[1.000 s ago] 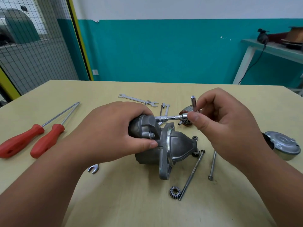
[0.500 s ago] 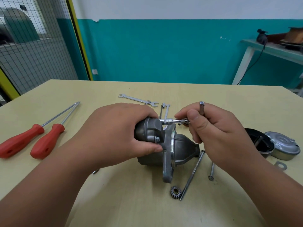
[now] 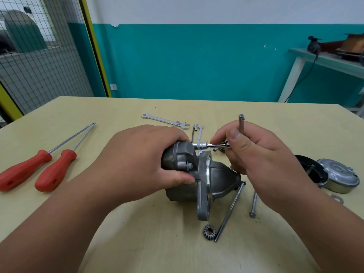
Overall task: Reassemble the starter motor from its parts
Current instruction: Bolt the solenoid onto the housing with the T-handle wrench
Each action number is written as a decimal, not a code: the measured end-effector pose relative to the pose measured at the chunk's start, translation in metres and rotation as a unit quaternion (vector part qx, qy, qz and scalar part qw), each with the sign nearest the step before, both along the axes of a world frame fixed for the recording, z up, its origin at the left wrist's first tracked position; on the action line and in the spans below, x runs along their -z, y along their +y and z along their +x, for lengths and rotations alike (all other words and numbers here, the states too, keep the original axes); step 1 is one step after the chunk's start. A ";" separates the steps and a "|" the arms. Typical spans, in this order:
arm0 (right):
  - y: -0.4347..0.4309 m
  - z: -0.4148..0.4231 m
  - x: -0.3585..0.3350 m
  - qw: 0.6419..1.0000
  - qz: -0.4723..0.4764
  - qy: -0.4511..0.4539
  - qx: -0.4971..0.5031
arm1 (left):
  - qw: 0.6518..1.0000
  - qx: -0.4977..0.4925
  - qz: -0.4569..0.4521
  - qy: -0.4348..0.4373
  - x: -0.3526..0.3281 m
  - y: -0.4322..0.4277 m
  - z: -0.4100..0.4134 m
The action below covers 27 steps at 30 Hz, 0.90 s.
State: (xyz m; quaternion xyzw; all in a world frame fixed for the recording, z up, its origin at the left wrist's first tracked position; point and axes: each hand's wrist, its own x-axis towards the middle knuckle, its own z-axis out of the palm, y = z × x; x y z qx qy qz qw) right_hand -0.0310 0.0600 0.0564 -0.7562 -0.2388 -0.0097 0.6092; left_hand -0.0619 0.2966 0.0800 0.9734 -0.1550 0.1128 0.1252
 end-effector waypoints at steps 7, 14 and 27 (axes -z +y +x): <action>0.001 0.001 0.000 0.999 0.029 0.030 0.011 | 1.000 -0.007 0.008 -0.005 0.001 -0.003 0.000; 0.001 0.002 -0.001 0.997 0.047 0.052 0.017 | 1.000 -0.007 0.003 -0.006 0.002 -0.004 -0.001; -0.006 -0.006 -0.002 0.995 0.017 -0.086 -0.041 | 1.000 0.002 -0.020 -0.005 0.001 -0.003 -0.002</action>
